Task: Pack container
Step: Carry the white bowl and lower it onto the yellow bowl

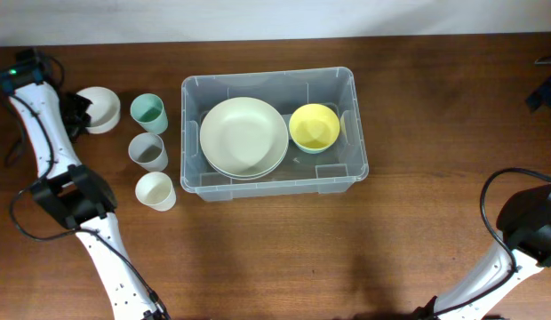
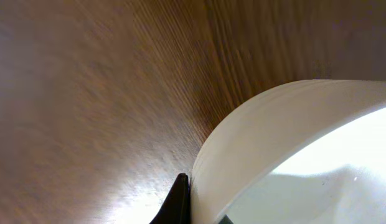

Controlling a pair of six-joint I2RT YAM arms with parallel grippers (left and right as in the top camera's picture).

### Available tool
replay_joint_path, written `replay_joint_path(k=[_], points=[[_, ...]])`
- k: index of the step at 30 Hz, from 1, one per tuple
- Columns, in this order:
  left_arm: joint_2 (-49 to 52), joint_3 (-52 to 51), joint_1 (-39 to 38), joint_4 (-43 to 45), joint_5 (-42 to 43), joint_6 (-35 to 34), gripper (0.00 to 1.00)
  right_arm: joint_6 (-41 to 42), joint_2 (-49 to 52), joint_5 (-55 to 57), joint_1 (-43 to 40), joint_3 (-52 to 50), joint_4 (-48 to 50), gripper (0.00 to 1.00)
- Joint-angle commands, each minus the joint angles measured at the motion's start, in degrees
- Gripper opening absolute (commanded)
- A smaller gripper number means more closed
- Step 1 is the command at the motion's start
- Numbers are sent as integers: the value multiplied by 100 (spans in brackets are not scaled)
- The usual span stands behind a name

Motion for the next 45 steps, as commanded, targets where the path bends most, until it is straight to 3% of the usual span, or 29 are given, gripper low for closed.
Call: replay_joint_path(k=[1,7,13,20,27,31,45], points=[[-994,448,-20,-42,101,13,1,24,76,68,-42,-20,0,99],[-2013,623,-573,-33,994,413,1,24,76,68,-42,-20,0,99],[-2437,623,-1967,-98,1353,1121,1,24,76,68,-42,-20,0,99],[-2317,334,-3794,105,737,1438,1,24,76,68,-42,-20,0,99],[-1947,-109,-5003,520,393,1456,1,24,76,68,-42,-20,0,99],[-1652,-232,-5289,551,101,1456,2,24,76,68,-42,-20,0,99],[-745,-293,-5346,184,313,1456,1,24,76,68,-42,-20,0,99]])
